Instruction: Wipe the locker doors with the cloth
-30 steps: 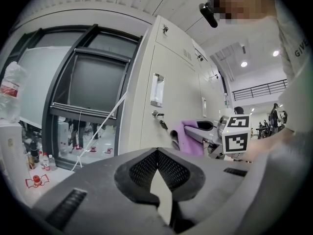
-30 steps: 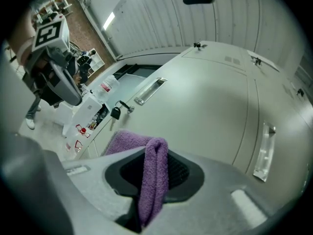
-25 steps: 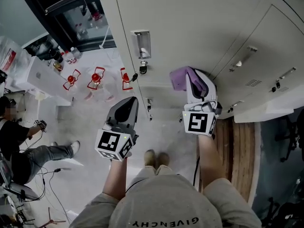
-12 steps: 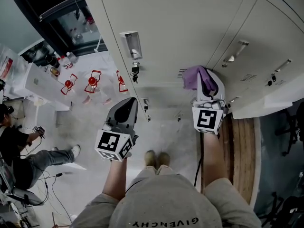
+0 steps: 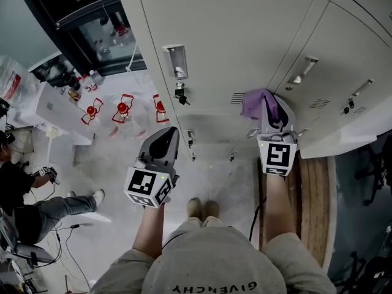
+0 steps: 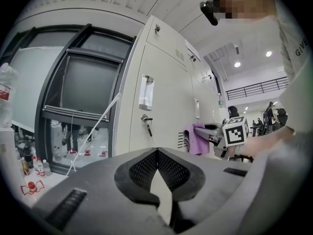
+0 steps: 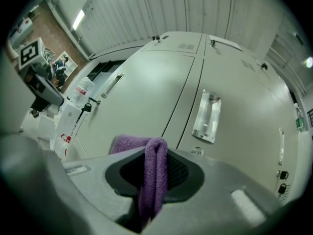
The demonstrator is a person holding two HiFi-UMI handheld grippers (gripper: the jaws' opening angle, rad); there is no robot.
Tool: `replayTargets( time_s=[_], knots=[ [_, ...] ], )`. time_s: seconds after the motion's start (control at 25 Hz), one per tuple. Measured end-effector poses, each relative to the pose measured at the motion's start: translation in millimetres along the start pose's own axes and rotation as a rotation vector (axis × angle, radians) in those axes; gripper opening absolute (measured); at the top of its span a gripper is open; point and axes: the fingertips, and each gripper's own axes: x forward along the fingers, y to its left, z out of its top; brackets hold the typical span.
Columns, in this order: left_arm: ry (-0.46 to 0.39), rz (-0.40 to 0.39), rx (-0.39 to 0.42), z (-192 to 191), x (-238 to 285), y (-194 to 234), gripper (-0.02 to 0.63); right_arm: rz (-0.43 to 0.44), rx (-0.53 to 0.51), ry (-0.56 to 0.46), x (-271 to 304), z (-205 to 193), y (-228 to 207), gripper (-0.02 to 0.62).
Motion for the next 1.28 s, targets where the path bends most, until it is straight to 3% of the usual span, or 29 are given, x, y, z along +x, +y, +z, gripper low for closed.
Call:
replayTargets(
  time_s=[0.76,1.28],
  knots=[
    [-0.082,-0.004,0.049,34.8,-18.4,-0.6,-0.002,0.140,0.235,-0.052,-47.8,26.9,25.8,0.064],
    [-0.132,0.005,0.059,58.3,-35.0,-7.2,-0.002,0.146,0.320,-0.043,-80.2,47.3,36.2,0.064]
  ],
)
